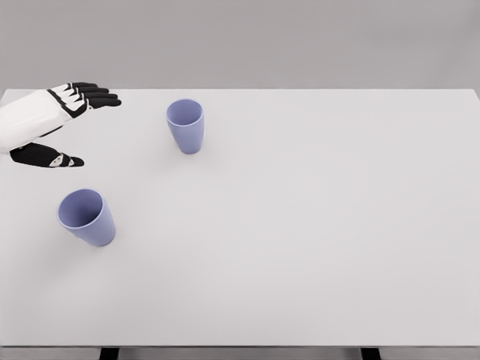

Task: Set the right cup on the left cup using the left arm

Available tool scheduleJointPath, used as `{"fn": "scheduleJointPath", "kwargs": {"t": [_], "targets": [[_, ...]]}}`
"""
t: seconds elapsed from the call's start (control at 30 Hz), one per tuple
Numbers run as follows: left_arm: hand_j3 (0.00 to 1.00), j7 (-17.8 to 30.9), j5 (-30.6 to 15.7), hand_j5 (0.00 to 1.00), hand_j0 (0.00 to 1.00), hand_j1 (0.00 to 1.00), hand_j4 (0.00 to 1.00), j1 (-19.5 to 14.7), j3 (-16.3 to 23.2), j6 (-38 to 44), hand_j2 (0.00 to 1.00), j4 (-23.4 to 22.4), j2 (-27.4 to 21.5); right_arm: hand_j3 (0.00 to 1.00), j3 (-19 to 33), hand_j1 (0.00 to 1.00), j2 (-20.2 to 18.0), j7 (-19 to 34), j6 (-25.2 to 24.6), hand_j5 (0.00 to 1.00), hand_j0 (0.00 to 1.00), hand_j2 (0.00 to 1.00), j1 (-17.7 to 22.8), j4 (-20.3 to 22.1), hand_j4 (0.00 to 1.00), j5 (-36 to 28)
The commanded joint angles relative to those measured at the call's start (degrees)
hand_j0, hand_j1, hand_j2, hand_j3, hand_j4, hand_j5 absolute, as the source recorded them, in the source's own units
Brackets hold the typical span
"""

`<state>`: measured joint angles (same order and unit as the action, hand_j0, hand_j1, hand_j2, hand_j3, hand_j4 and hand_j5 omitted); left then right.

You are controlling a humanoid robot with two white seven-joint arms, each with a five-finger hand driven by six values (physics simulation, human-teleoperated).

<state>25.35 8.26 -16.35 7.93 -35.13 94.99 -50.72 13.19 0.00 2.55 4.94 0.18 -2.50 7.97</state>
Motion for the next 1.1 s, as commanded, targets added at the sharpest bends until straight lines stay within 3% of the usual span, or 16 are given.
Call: {"fn": "scheduleJointPath", "kwargs": {"t": [0.0,0.4,0.47,0.5,0.57,0.63,0.67,0.73,0.8,0.87,0.9,0.97,1.07], "targets": [[1.0,-0.03,-0.35,1.0,1.0,1.0,1.0,0.0,-0.02,0.13,1.0,0.02,0.0,1.0,0.08,1.0,0.0,0.18,0.07,1.0,1.0,1.0,0.0,-0.14,1.0,-0.06],[1.0,-0.03,1.85,1.0,1.0,1.0,1.0,-0.97,-0.2,0.13,1.0,-1.47,0.09,1.0,-0.27,1.0,0.0,0.0,-0.11,1.0,1.0,1.0,0.09,-0.23,1.0,0.03],[1.0,0.14,3.78,1.0,1.0,1.0,1.0,-1.93,1.29,0.13,1.0,-2.0,0.88,1.0,-0.27,1.0,0.0,0.0,-0.11,1.0,1.0,1.0,0.09,-0.23,1.0,0.03],[1.0,0.23,4.05,1.0,1.0,1.0,1.0,-3.42,2.43,0.13,1.0,-2.09,1.85,1.0,-0.27,1.0,0.0,0.09,-0.11,1.0,1.0,1.0,0.0,-0.23,1.0,0.03],[1.0,0.4,3.26,1.0,1.0,1.0,1.0,-9.57,8.85,0.13,1.0,-2.53,2.03,1.0,-0.27,1.0,0.0,0.0,-0.11,1.0,1.0,1.0,0.09,-0.23,1.0,0.03],[1.0,1.1,-2.71,1.0,1.0,1.0,1.0,-16.51,17.37,0.13,1.0,-4.46,2.03,1.0,-0.27,1.0,0.0,0.09,-0.11,1.0,1.0,1.0,0.0,-0.23,1.0,0.03],[1.0,4.0,-4.74,1.0,1.0,1.0,1.0,-19.15,19.75,0.13,1.0,-7.62,2.2,1.0,-0.27,1.0,0.0,0.0,-0.11,1.0,1.0,1.0,0.09,-0.23,1.0,0.03],[1.0,9.65,-4.39,1.0,1.0,1.0,1.0,-22.58,20.28,0.32,1.0,-11.84,6.76,1.0,-0.27,1.0,0.0,0.09,-0.11,1.0,1.0,1.0,0.0,-0.23,1.0,0.03],[1.0,9.65,-1.15,1.0,1.0,1.0,1.0,-25.4,20.89,7.96,1.0,-13.78,10.11,1.0,-0.27,1.0,0.0,0.0,-0.11,1.0,1.0,1.0,0.09,-0.23,1.0,0.03],[1.0,9.65,0.35,1.0,1.0,1.0,1.0,-28.73,24.49,13.32,1.0,-14.49,11.17,1.0,-0.27,1.0,0.0,0.09,-0.11,1.0,1.0,1.0,0.09,-0.31,1.0,0.03],[1.0,9.65,0.44,1.0,1.0,1.0,1.0,-32.86,28.36,17.54,1.0,-14.66,12.31,1.0,-0.27,1.0,0.0,0.0,-0.11,1.0,1.0,1.0,0.0,-0.23,1.0,0.03],[1.0,9.65,1.85,1.0,1.0,1.0,1.0,-37.96,32.84,20.71,1.0,-17.28,12.83,1.0,-0.27,1.0,0.0,0.0,-0.11,1.0,1.0,1.0,0.0,-0.23,1.0,0.03],[1.0,9.65,2.02,1.0,1.0,1.0,1.0,-40.25,36.36,20.72,1.0,-23.27,15.56,1.0,-0.27,1.0,0.0,0.0,-0.11,1.0,1.0,1.0,0.0,-0.23,1.0,0.03]]}}
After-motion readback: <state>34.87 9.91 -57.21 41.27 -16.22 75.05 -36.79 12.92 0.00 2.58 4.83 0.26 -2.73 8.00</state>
